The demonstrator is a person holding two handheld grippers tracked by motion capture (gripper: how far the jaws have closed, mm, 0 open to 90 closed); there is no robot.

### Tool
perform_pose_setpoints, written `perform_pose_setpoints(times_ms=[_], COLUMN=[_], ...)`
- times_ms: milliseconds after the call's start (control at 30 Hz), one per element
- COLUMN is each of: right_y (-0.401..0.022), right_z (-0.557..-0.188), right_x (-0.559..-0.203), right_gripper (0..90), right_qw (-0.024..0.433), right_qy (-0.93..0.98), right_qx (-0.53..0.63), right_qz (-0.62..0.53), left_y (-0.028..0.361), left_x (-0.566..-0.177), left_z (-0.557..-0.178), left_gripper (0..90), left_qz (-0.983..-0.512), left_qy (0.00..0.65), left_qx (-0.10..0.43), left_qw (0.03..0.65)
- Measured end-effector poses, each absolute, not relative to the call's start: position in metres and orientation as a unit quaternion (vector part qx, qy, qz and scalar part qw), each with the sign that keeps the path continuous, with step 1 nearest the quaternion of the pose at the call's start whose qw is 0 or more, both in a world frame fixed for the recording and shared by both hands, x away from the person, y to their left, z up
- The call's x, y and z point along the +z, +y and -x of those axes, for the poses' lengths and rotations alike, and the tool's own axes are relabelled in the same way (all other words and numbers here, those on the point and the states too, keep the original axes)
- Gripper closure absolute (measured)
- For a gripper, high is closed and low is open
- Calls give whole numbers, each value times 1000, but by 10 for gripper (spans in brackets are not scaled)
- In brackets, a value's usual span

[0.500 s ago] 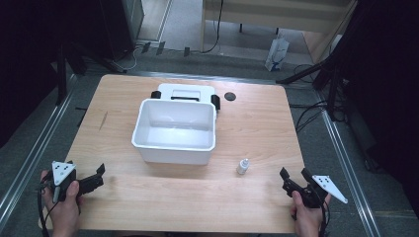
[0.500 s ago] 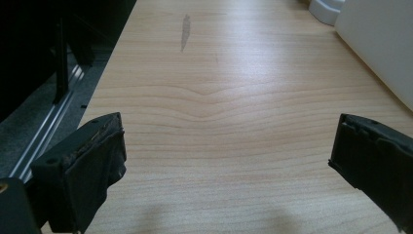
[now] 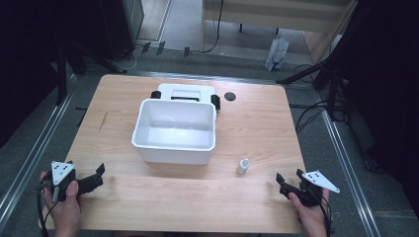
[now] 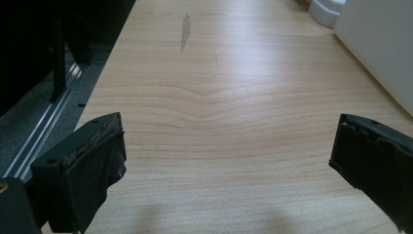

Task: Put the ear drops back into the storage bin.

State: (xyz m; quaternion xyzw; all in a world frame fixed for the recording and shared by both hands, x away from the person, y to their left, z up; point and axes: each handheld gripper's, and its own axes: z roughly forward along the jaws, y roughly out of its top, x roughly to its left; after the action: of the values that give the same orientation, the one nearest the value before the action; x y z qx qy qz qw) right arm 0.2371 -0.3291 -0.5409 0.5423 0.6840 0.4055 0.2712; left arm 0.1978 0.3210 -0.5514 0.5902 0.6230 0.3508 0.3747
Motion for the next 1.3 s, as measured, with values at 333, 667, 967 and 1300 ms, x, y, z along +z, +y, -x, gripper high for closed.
perform_pose_setpoints(times_ms=[333,667,967,1300], right_y=[-324,-308,-292,-258], right_z=[-252,-269,-283,-300], right_x=[-524,-500,-477,-458], right_gripper=[181,172,158,186], right_qw=[233,191,138,93], right_qy=[754,808,853,884], right_qx=[298,214,155,110], right_qz=[-537,-514,-479,-446], left_y=[322,320,320,319], left_x=[-551,-551,-551,-551], left_z=[-195,-197,-198,-200], left_gripper=[4,4,4,4], left_qz=[-587,-589,-592,-597], left_qy=[618,621,625,625], left_qx=[358,365,362,362], left_qw=[380,365,358,350])
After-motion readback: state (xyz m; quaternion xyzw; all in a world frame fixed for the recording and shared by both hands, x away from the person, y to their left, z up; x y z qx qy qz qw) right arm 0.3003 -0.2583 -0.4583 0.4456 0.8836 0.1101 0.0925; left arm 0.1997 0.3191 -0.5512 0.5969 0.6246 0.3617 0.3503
